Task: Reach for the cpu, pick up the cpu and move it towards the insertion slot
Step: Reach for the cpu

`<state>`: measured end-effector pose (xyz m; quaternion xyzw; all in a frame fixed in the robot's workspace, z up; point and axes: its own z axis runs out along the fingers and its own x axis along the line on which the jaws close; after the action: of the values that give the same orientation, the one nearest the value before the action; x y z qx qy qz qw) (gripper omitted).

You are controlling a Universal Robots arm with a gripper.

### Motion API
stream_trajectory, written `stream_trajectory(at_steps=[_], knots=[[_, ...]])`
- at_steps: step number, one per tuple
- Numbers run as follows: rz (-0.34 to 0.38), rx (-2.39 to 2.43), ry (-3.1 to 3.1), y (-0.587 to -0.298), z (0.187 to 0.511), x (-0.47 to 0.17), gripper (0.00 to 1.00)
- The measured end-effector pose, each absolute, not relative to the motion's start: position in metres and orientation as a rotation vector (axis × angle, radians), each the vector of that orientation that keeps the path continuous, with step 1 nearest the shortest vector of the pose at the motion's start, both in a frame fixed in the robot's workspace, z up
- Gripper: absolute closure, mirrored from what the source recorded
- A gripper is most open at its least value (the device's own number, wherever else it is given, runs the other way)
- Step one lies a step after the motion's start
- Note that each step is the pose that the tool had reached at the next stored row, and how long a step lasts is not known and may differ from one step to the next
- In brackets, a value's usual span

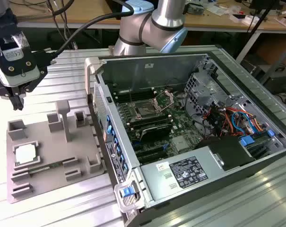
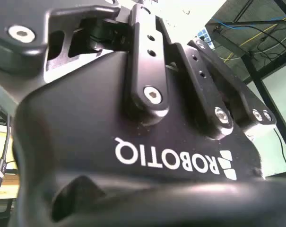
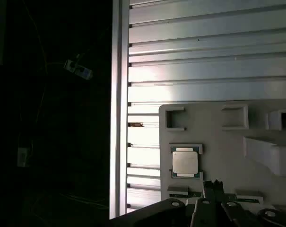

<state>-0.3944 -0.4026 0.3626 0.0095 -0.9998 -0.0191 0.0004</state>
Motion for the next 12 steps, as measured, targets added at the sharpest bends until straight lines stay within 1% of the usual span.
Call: stream_trajectory(at_steps=[12], knots=[[-0.060, 0.030, -3.140, -0.4026, 0.3626, -0.3987, 0.89]])
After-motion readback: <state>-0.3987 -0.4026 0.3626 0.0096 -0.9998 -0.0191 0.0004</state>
